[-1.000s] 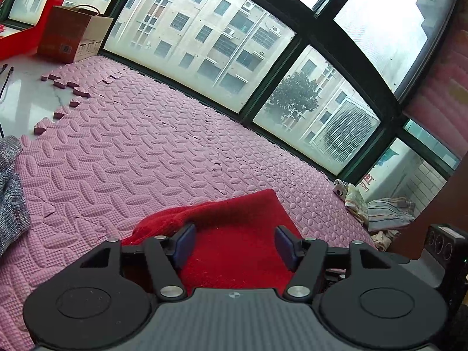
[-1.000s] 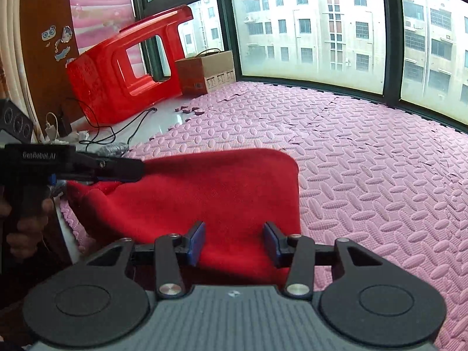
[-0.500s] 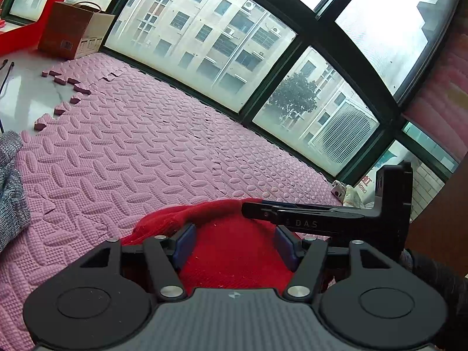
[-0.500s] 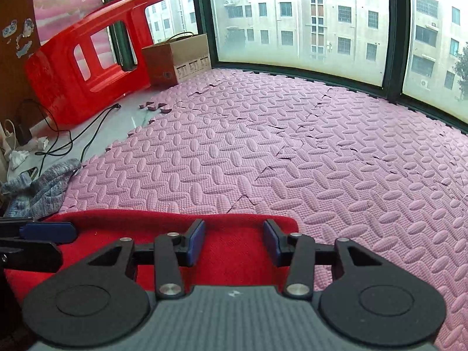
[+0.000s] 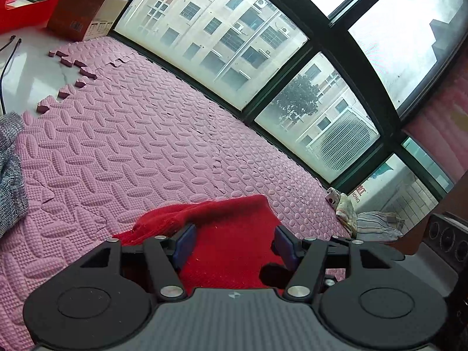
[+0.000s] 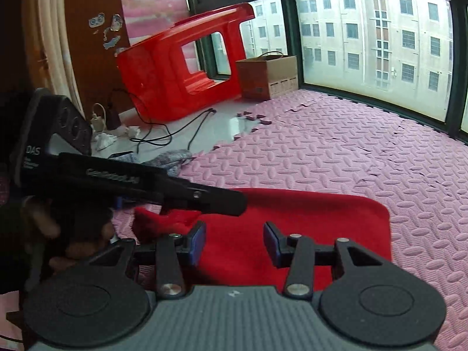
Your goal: Fold clothes
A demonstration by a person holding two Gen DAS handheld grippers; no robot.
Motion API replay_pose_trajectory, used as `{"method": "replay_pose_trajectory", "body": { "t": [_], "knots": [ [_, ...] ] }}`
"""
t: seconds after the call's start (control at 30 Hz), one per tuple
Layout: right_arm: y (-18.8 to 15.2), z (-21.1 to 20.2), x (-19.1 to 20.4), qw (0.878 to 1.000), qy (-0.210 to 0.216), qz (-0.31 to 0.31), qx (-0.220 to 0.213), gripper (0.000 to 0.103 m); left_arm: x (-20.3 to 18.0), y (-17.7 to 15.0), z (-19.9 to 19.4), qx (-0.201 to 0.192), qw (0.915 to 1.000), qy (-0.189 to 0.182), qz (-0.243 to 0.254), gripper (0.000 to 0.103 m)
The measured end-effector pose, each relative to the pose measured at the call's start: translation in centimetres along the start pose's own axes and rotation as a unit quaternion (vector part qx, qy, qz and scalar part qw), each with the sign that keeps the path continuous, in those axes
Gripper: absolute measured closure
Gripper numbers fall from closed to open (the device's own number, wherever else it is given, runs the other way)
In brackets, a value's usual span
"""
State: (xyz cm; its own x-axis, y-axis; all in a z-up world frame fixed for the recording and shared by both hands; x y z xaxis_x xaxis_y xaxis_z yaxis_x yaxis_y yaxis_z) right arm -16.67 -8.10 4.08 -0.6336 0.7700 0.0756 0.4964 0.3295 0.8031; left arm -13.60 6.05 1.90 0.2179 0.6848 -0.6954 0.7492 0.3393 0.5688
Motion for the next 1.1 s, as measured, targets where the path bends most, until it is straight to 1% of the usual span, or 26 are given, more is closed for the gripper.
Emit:
{"method": "replay_pose_trajectory", "body": {
  "t": [0.1,0.13,0.27,0.3,0.47,0.57,0.6,0.67,0.73,0.87,0.9,0.93,0.97,1.03,1.07,1.1],
  "knots": [
    [-0.7,1.0,1.7,1.000,0.005,-0.020,0.009,0.060,0.0,0.0,0.0,0.000,1.0000,0.001,-0.001,0.040],
    [-1.1,1.3,2.1,1.000,0.003,-0.028,0.014,0.063,0.1,-0.1,0.0,0.000,1.0000,0.002,-0.002,0.040],
    [-2.7,2.4,4.0,0.996,-0.027,-0.085,0.010,0.064,0.3,-0.3,0.0,0.000,1.0000,0.003,-0.002,0.040],
    [-2.4,2.1,4.3,0.995,-0.032,-0.096,0.008,0.064,0.3,-0.3,-0.1,-0.001,1.0000,0.002,-0.003,0.040],
    [-1.3,0.3,4.4,0.995,-0.025,-0.099,-0.013,0.064,0.4,-0.2,-0.1,-0.002,1.0000,0.001,-0.004,0.040],
    [-1.7,0.7,4.6,0.994,-0.020,-0.103,-0.003,0.064,0.4,-0.2,-0.1,-0.005,1.0000,0.002,-0.002,0.040],
    [-2.4,1.7,4.6,0.994,-0.016,-0.108,0.020,0.065,0.3,-0.3,-0.1,-0.006,1.0000,0.004,0.002,0.040],
    [-3.0,2.4,4.6,0.993,-0.020,-0.120,0.006,0.064,0.3,-0.5,0.0,-0.008,0.9999,0.008,0.010,0.040],
    [-2.9,2.3,4.7,0.993,-0.021,-0.118,0.011,0.065,0.1,-0.6,0.0,-0.009,0.9997,0.013,0.021,0.040],
    [-2.4,0.7,4.3,0.993,-0.017,-0.121,0.000,0.064,-0.6,-0.7,-0.6,-0.017,0.9992,0.018,0.032,0.038],
    [-2.3,0.3,4.0,0.993,-0.015,-0.114,-0.001,0.061,-0.9,-0.9,-0.9,-0.022,0.9989,0.018,0.036,0.037],
    [-2.2,-0.2,3.6,0.994,-0.012,-0.105,-0.003,0.055,-1.2,-1.0,-1.3,-0.028,0.9986,0.019,0.041,0.033],
    [-2.0,-1.2,2.8,0.996,-0.008,-0.090,-0.007,0.053,-1.4,-1.2,-1.7,-0.035,0.9982,0.020,0.045,0.030],
    [-1.7,-2.5,1.6,0.997,-0.009,-0.074,-0.010,0.053,-2.0,-1.5,-2.6,-0.052,0.9966,0.031,0.055,0.028],
    [-1.7,-2.8,1.1,0.998,-0.011,-0.068,-0.011,0.052,-2.0,-1.6,-3.0,-0.061,0.9955,0.043,0.058,0.024],
    [-1.7,-3.6,0.0,0.998,-0.016,-0.052,-0.013,0.051,-2.0,-1.8,-3.4,-0.070,0.9942,0.056,0.060,0.023]
  ]
}}
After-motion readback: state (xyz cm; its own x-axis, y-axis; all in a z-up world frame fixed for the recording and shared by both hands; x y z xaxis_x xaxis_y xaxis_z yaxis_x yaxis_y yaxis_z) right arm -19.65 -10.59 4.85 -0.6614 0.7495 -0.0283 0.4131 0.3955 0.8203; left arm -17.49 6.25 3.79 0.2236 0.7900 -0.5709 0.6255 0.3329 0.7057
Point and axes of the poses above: each gripper's, at about its wrist camera, not at the fingertips, and z roughly the way its jaws point, x to its left, y to its top, the point moved 6 cm from there along z, roughly the way its jaws point, and after that the axes turned 6 degrees about -z, right-handed, at the moved point
